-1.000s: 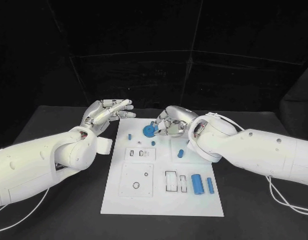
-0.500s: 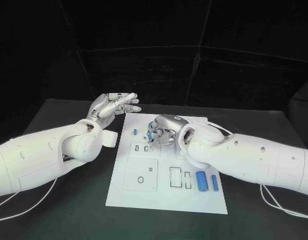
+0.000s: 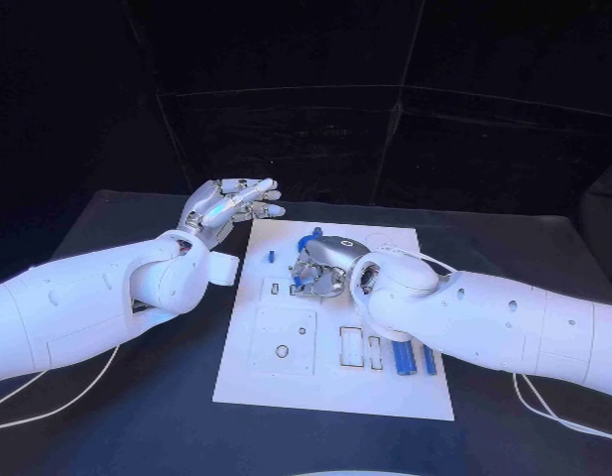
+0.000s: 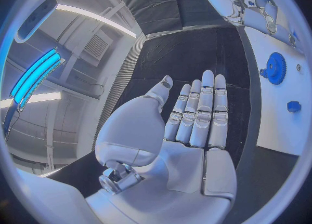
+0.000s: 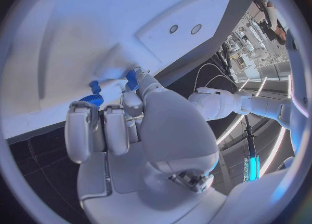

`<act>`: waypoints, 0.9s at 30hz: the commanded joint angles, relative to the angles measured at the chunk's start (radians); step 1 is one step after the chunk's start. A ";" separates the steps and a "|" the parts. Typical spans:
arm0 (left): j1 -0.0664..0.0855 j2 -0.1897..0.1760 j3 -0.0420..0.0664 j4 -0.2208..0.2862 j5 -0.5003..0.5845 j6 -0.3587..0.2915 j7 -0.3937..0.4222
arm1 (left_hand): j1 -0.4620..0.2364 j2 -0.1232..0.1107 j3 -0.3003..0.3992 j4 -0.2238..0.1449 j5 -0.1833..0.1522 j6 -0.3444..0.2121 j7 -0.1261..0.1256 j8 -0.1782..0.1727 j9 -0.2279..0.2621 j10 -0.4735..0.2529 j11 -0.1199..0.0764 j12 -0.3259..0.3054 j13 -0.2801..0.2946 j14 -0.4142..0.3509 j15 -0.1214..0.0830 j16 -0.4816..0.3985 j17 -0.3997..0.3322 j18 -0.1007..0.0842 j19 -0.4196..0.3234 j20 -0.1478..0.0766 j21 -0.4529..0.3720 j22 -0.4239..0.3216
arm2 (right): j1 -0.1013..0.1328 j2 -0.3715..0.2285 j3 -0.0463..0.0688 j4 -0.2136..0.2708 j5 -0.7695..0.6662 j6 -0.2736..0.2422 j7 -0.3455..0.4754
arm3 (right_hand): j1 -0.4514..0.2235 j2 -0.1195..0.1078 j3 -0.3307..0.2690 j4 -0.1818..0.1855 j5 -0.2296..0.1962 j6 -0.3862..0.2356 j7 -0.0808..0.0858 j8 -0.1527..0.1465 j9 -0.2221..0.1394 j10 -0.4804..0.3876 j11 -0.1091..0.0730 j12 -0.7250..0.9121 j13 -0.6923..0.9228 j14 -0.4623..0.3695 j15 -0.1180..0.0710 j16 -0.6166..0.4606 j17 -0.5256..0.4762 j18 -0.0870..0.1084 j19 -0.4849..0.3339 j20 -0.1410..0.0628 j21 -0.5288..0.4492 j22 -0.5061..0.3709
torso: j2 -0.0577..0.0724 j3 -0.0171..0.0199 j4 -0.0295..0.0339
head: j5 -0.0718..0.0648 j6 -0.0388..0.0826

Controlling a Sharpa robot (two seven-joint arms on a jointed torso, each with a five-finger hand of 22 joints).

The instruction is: Assemble the parts on the task board

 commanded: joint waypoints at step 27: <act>0.002 0.000 0.001 -0.001 0.004 0.015 0.008 | 0.002 0.001 0.008 -0.002 0.001 0.006 0.001 -0.004 -0.001 0.009 -0.001 -0.004 -0.002 0.009 -0.002 -0.005 0.002 0.008 0.010 0.000 -0.004 -0.001 | -0.007 -0.026 0.000 0.035 -0.046 0.073 -0.051 | -0.025 -0.010 0.008 0.003 -0.004 0.009 -0.005 0.005 -0.002 0.001 -0.001 -0.011 -0.007 0.057 -0.006 -0.005 0.014 -0.015 -0.003 -0.004 -0.002 0.097 | 0.000 0.0007 -0.0024 | -0.003 -0.008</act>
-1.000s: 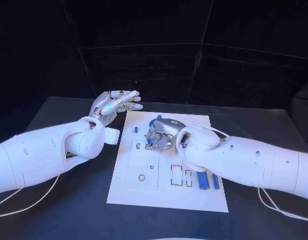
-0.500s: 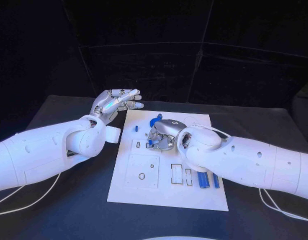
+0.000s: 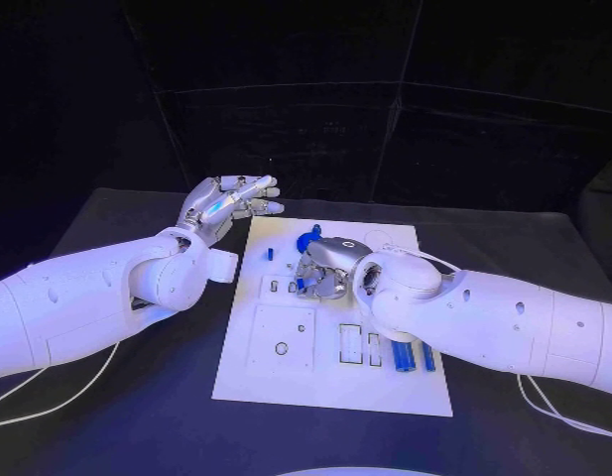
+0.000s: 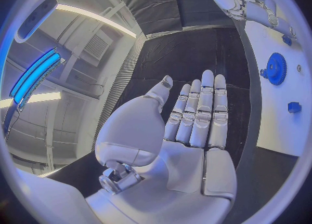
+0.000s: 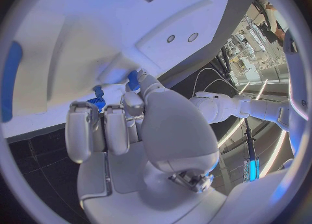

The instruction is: Assemble the parts on the task board

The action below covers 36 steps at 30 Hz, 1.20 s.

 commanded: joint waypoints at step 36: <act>0.002 0.001 0.001 -0.001 0.002 0.017 0.005 | 0.002 0.001 0.007 0.000 0.001 0.006 0.002 -0.005 -0.001 0.006 0.002 -0.005 -0.002 0.005 0.001 -0.006 0.001 0.008 0.011 0.000 -0.004 -0.002 | -0.006 -0.001 -0.004 0.001 -0.048 0.001 -0.064 | -0.084 -0.070 -0.009 0.021 -0.006 -0.068 0.022 -0.038 -0.014 -0.027 0.023 -0.045 -0.034 0.056 0.014 -0.011 0.009 -0.012 -0.009 0.013 -0.008 0.089 | 0.000 -0.0003 0.0007 | -0.003 -0.004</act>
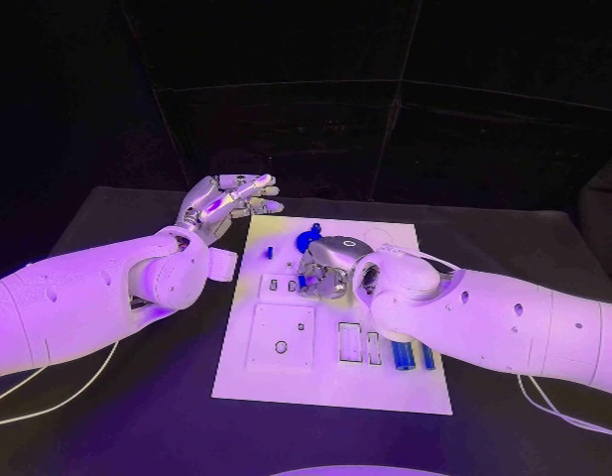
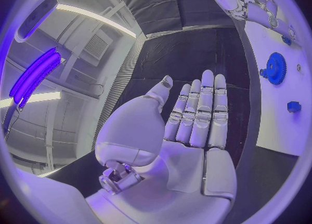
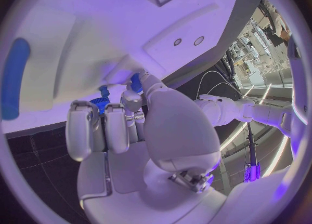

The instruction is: Assemble the parts on the task board

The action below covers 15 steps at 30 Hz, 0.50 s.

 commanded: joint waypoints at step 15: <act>0.002 0.000 0.001 -0.001 -0.001 0.017 0.003 | -0.001 0.001 0.018 -0.005 0.001 0.013 -0.004 -0.004 0.000 0.016 -0.002 -0.005 -0.001 0.016 -0.002 -0.005 0.006 0.009 0.012 -0.003 -0.004 -0.002 | -0.005 -0.035 -0.003 0.038 0.013 -0.254 0.099 | -0.049 -0.044 -0.127 0.063 0.018 -0.124 0.028 -0.040 -0.002 -0.022 0.029 0.001 0.000 0.049 0.027 -0.022 -0.017 -0.009 -0.012 0.028 -0.015 0.072 | -0.001 0.0010 -0.0005 | -0.001 0.001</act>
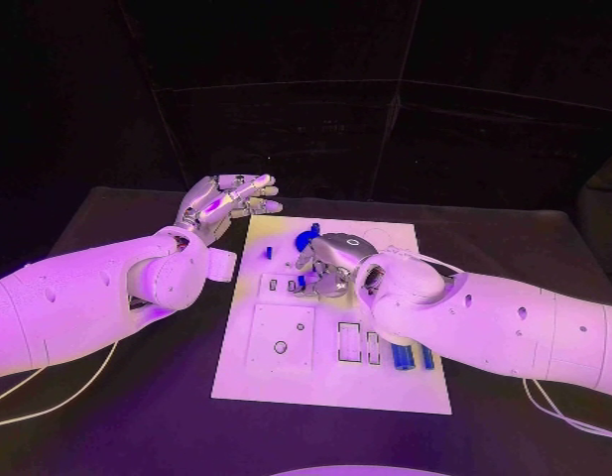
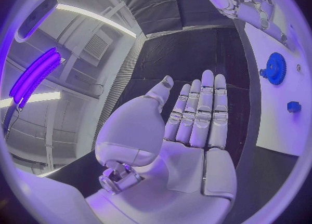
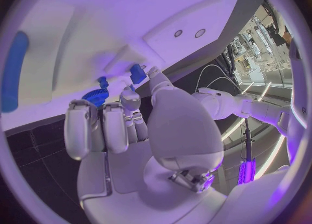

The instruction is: Assemble the parts on the task board

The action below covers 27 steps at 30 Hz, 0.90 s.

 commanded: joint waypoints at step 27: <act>0.079 0.016 0.001 -0.001 -0.763 0.297 -0.904 | -0.150 -0.050 -0.001 0.162 -0.025 0.114 -0.138 0.179 0.122 0.247 -0.159 0.406 0.339 0.384 -0.180 1.367 1.369 -0.073 0.535 -0.201 0.913 0.818 | 0.165 -0.424 0.009 0.139 0.739 -0.016 0.418 | 0.198 0.080 -0.066 -0.025 0.031 0.029 -0.012 0.063 0.004 -0.125 -0.008 -0.587 -0.487 -0.145 0.000 -0.766 -0.737 0.133 -0.448 -0.005 -0.614 -0.712 | -0.035 0.0261 -0.0092 | 0.003 -0.010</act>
